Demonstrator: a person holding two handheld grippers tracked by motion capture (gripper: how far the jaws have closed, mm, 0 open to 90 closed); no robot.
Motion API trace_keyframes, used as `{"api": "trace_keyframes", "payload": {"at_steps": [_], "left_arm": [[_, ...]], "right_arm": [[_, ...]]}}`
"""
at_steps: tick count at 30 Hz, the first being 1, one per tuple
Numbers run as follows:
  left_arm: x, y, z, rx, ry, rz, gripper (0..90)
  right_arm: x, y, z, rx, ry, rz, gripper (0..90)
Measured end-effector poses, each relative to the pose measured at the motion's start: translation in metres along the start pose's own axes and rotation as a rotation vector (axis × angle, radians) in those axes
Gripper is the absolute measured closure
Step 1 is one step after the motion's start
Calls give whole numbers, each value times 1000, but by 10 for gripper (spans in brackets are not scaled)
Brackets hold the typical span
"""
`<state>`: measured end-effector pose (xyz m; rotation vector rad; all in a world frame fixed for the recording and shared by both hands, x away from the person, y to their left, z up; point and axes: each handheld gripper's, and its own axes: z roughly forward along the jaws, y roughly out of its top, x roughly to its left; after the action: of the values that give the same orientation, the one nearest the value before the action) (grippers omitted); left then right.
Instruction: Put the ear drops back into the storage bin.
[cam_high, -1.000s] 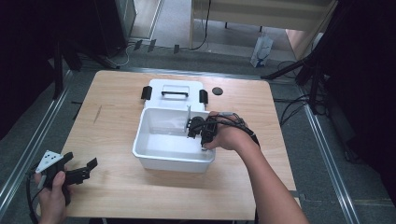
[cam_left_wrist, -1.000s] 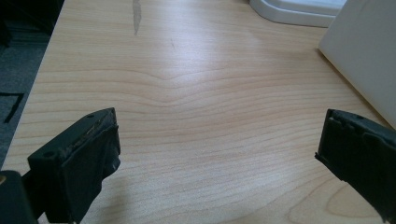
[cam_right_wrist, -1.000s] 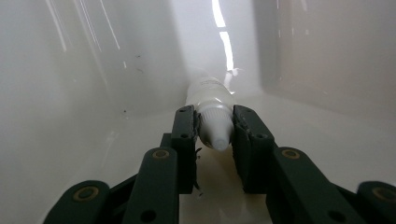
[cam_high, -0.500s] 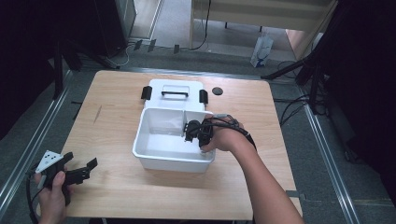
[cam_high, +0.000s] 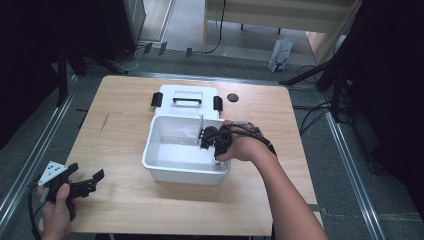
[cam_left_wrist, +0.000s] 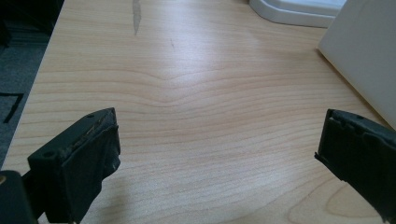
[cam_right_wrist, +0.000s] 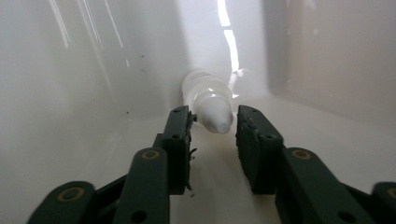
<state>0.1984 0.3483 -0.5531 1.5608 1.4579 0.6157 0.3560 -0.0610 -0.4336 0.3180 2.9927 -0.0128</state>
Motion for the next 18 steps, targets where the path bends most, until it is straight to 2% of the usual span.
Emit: {"api": "trace_keyframes", "payload": {"at_steps": [1, 2, 3, 6, 7, 8, 9, 10, 11, 16, 18], "left_arm": [[0, 0, 0, 0, 0, -1, 1], [0, 0, 0, 0, 0, -1, 1], [0, 0, 0, 0, 0, -1, 1], [0, 0, 0, -1, 0, -1, 1], [0, 0, 0, -1, 0, -1, 0], [0, 0, 0, -1, 0, -1, 0], [0, 0, 0, -1, 1, 1, 1], [0, 0, 0, -1, 1, 1, 0], [0, 0, 0, -1, 1, 1, 1], [0, 0, 0, -2, 2, 0, 0], [0, 0, 0, -2, 2, 2, 1]], "right_arm": [[0, -3, -6, -37, -13, 14, 557], [0, -3, -6, -37, -13, 14, 557], [0, -5, -9, -65, -25, 6, 517], [-1, -10, -19, -122, -53, 29, 448], [-3, -14, -26, -156, -55, 57, 434], [-3, -14, -26, -156, -55, 57, 434], [-5, -17, -33, -197, -33, 87, 383], [-5, -17, -33, -197, -33, 87, 383], [-6, -21, -40, -235, -31, 115, 341], [-9, -30, -50, -268, -54, 136, 267], [-9, -34, -57, -295, -59, 165, 223]]}}
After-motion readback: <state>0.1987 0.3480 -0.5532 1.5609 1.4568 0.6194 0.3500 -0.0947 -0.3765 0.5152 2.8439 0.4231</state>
